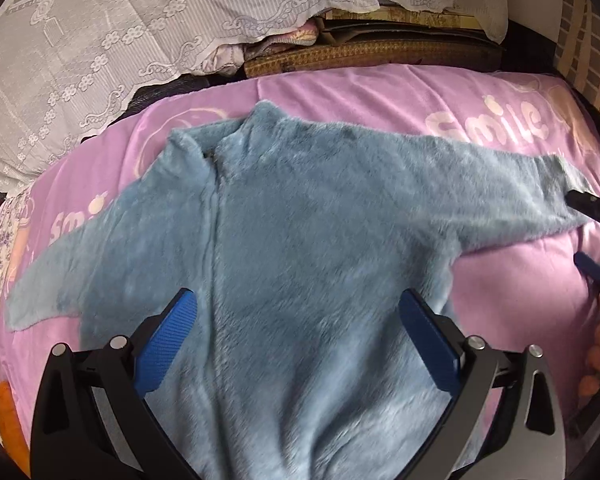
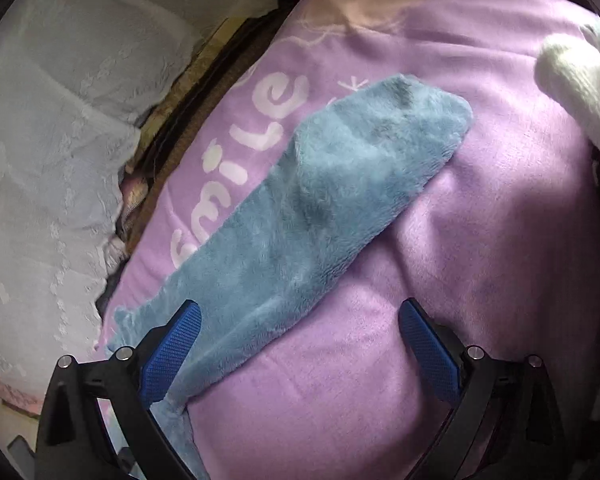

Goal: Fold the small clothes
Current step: 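Grasp the sleeve cuff of the blue jacket with the right tool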

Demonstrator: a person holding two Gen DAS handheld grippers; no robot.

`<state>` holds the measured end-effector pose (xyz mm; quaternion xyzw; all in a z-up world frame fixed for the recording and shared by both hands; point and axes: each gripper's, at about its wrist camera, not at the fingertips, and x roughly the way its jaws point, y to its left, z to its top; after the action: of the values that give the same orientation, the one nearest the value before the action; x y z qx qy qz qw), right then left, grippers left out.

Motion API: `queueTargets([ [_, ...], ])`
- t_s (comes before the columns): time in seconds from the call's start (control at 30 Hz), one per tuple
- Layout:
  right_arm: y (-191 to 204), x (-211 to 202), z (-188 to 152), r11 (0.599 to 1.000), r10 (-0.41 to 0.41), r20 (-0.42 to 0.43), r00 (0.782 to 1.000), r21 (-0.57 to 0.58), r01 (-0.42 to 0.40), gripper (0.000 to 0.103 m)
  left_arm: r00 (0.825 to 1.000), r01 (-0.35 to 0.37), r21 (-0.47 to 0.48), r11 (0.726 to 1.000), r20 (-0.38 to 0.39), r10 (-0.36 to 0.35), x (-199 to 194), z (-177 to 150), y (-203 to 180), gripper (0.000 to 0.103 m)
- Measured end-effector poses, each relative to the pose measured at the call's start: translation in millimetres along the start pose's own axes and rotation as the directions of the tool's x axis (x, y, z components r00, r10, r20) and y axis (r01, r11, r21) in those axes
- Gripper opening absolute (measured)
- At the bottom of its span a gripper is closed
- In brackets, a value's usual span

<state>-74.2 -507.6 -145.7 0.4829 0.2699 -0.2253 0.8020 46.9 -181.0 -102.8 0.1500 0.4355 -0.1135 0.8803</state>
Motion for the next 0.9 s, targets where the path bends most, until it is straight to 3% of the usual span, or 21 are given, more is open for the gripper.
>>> queueTargets([
  [0.13, 0, 6, 3, 1.000, -0.003, 0.021, 1.000, -0.009, 0.003, 0.100, 0.999, 0.015, -0.033, 0.999, -0.029, -0.016, 25, -2, -4, 0.099],
  [0.2, 2, 6, -3, 0.998, -0.001, 0.098, 0.995, -0.058, 0.007, 0.100, 0.996, 0.032, -0.041, 0.999, -0.077, -0.035, 44, -10, -3, 0.099],
  [0.3, 9, 12, 1, 0.994, -0.049, 0.129, 0.990, -0.092, 0.062, 0.100, 0.988, 0.096, -0.093, 0.991, -0.111, -0.106, 62, -16, 7, 0.099],
  [0.47, 0, 15, 34, 0.996, -0.061, 0.181, 0.982, 0.070, 0.049, 0.097, 0.981, 0.139, -0.120, 0.983, -0.121, -0.153, 56, -2, 15, 0.099],
  [0.57, -8, 16, 47, 0.992, -0.073, 0.215, 0.974, 0.118, 0.048, 0.075, 0.981, 0.133, -0.106, 0.985, -0.126, -0.146, 54, 18, 11, 0.099],
  [0.63, -18, 18, 47, 0.990, -0.069, 0.229, 0.971, 0.139, 0.038, 0.055, 0.986, 0.111, -0.089, 0.990, -0.113, -0.121, 52, 36, 3, 0.099],
  [0.73, -23, 20, 45, 0.993, -0.081, 0.260, 0.962, 0.100, 0.057, 0.032, 0.994, 0.062, -0.050, 0.997, -0.086, -0.066, 55, 52, -11, 0.099],
  [0.77, -24, 21, 46, 0.994, -0.075, 0.265, 0.961, 0.099, 0.050, 0.029, 0.995, 0.040, -0.043, 0.998, -0.088, -0.044, 60, 56, -16, 0.099],
  [0.83, -25, 18, 47, 0.995, -0.035, 0.276, 0.960, 0.099, 0.008, 0.010, 0.990, 0.015, -0.049, 0.999, -0.137, -0.022, 81, 57, -24, 0.099],
  [0.9, -22, 12, 46, 0.996, 0.002, 0.300, 0.954, 0.084, -0.029, 0.010, 0.981, 0.023, -0.070, 0.997, -0.191, -0.036, 103, 50, -26, 0.099],
])
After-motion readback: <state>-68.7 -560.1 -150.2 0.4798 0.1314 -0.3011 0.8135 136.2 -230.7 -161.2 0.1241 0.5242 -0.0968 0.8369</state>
